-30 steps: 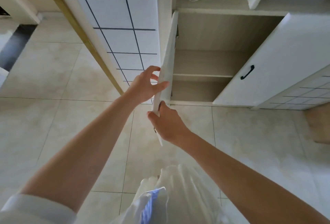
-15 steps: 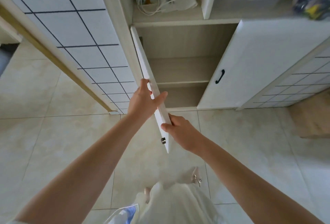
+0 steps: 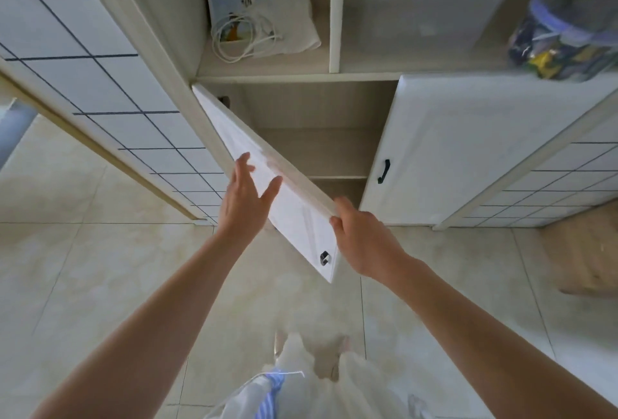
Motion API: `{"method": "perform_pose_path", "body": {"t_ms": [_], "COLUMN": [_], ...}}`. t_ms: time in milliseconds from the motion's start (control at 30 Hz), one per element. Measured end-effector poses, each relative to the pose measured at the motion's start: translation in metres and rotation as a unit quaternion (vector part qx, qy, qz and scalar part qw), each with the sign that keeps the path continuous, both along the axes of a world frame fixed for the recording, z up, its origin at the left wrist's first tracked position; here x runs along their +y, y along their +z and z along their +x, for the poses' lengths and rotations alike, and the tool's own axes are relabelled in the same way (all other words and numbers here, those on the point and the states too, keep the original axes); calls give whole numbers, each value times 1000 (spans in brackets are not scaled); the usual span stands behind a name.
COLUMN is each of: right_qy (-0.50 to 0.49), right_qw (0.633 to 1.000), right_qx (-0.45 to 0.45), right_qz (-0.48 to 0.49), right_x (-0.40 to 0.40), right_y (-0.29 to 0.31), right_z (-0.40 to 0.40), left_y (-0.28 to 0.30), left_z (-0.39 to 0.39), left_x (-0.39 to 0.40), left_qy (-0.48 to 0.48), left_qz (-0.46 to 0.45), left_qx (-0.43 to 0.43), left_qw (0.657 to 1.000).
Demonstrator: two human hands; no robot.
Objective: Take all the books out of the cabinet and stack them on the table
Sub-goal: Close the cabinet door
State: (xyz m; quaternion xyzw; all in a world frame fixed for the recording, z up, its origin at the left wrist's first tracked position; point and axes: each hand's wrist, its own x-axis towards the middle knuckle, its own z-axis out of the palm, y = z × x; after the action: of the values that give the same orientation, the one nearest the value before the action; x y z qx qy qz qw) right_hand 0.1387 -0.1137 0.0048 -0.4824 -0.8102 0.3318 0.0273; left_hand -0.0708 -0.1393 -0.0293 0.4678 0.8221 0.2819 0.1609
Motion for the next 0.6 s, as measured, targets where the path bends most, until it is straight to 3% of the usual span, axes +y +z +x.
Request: {"method": "perform_pose_path", "body": {"t_ms": [67, 133, 233, 367, 600], "right_qy": [-14, -17, -15, -43, 12], "right_qw": [999, 998, 993, 960, 944], "right_qx": [10, 19, -58, -162, -136], "right_qz": [27, 49, 104, 223, 301], "right_x": [21, 38, 68, 99, 134], "right_y": [-5, -9, -5, 3, -35], "right_z": [10, 18, 28, 17, 2], "left_y": [1, 2, -5, -4, -12], "left_z": [-5, -7, -8, -11, -5], "left_x": [16, 32, 65, 104, 140], "left_qy": [-40, -140, -252, -256, -234], "left_qz": [48, 85, 135, 187, 228], "left_qx": [115, 210, 222, 232, 283], "left_qw": [991, 964, 932, 920, 902]}}
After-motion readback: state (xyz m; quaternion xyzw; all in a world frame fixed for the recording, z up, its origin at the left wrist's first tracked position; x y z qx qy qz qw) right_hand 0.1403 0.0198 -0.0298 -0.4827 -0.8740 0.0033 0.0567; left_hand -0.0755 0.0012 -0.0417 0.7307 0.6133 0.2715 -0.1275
